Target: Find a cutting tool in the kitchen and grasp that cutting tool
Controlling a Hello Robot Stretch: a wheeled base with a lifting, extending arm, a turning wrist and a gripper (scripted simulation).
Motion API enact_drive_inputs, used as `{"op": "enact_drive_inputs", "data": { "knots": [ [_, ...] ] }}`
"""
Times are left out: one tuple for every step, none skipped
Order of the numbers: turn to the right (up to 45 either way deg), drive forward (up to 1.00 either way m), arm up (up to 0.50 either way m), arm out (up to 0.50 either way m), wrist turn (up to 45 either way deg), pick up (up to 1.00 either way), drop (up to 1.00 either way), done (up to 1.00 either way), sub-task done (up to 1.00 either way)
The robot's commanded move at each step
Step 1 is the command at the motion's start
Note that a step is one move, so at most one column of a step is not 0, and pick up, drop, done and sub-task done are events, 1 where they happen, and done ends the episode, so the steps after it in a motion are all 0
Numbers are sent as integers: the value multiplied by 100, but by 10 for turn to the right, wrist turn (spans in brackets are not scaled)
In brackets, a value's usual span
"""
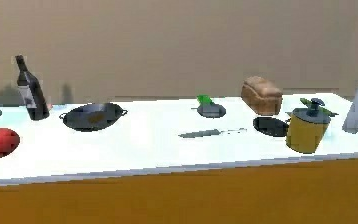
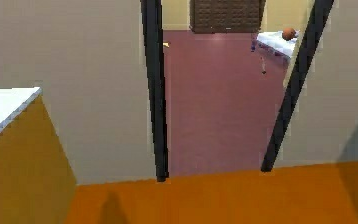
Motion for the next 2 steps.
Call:
{"op": "enact_drive_inputs", "data": {
  "knots": [
    [0,40,0,0,0,0,0,0,0],
    [-450,0,0,0,0,0,0,0,0]
  ]
}}
